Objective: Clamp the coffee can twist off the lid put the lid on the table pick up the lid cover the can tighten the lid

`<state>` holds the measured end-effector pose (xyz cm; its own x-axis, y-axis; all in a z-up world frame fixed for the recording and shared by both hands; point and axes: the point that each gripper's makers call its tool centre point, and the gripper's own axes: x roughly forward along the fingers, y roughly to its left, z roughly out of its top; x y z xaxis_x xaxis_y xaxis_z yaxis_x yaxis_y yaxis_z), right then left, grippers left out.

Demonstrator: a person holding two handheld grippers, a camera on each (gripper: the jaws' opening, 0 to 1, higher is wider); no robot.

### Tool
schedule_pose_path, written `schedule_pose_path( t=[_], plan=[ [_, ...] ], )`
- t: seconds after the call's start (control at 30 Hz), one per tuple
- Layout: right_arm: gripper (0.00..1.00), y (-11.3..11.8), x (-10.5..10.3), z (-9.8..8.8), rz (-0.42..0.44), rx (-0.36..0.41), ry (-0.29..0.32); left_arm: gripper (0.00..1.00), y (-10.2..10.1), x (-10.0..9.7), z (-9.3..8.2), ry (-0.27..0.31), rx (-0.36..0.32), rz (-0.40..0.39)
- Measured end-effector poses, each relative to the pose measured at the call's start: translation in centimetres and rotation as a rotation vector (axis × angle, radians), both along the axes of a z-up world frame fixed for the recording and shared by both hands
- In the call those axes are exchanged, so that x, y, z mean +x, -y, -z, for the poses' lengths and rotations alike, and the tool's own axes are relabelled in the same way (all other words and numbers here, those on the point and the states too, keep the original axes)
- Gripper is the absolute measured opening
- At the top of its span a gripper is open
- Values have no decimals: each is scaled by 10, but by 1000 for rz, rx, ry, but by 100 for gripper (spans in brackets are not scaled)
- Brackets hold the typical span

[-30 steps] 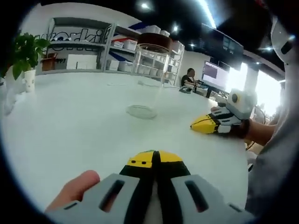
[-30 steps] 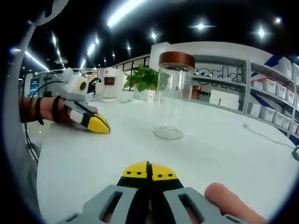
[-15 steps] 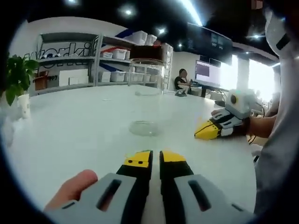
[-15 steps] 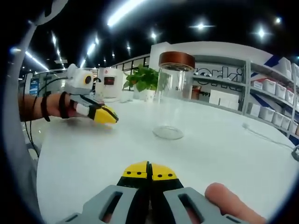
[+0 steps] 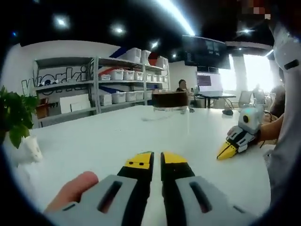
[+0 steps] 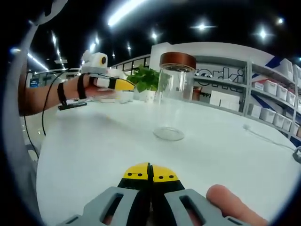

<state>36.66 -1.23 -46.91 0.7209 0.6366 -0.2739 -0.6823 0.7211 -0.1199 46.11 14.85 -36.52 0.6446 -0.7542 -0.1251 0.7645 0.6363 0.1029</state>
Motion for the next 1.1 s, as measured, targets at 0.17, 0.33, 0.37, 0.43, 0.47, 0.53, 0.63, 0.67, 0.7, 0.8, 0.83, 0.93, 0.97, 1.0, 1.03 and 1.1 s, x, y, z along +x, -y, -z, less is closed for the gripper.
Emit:
schedule_pose_path(
  t=[0.17, 0.33, 0.37, 0.43, 0.47, 0.53, 0.63, 0.67, 0.7, 0.8, 0.83, 0.93, 0.97, 1.0, 1.03, 1.1],
  plan=[
    [0, 1, 0, 0, 1, -1, 0, 0, -7, 20, -11, 44, 15, -2],
    [0, 1, 0, 0, 2, -1, 1, 0, -11, 39, -17, 56, -1, -7],
    [0, 1, 0, 0, 4, -2, 2, 0, -10, 43, -18, 56, -3, -10],
    [0, 2, 0, 0, 7, -4, 3, 0, -10, 51, -19, 62, -3, -18],
    [0, 2, 1, 0, 8, -4, 4, 0, -10, 55, -19, 64, -3, -20],
    [0, 2, 0, -1, 9, -5, 4, 0, -8, 61, -18, 68, -4, -19],
    [0, 3, 1, -1, 9, -4, 3, 0, -4, 70, -15, 70, -8, -13],
    [0, 3, 1, 0, 9, -3, 3, 0, -3, 75, -13, 69, -11, -8],
    [0, 3, 1, 0, 9, -4, 3, 0, -2, 79, -12, 62, -20, -5],
    [0, 3, 0, 0, 9, -4, 3, 0, -3, 95, -8, 66, -66, -13],
    [0, 3, 0, 0, 9, -4, 3, 0, -4, 98, -7, 68, -73, -15],
    [0, 3, 0, 0, 9, -5, 4, 0, -5, 113, -1, 59, -107, -17],
    [0, 3, 0, 0, 10, -6, 5, 0, -4, 116, 2, 50, -118, -9],
    [0, 3, 1, 0, 12, -8, 7, 0, -3, 119, 5, 44, -133, 3],
    [0, 3, 1, 0, 12, -10, 8, 0, -2, 122, 8, 38, -145, 11],
    [0, 3, 1, 0, 13, -12, 10, 0, 1, 127, 15, 28, -171, 36]
  ],
)
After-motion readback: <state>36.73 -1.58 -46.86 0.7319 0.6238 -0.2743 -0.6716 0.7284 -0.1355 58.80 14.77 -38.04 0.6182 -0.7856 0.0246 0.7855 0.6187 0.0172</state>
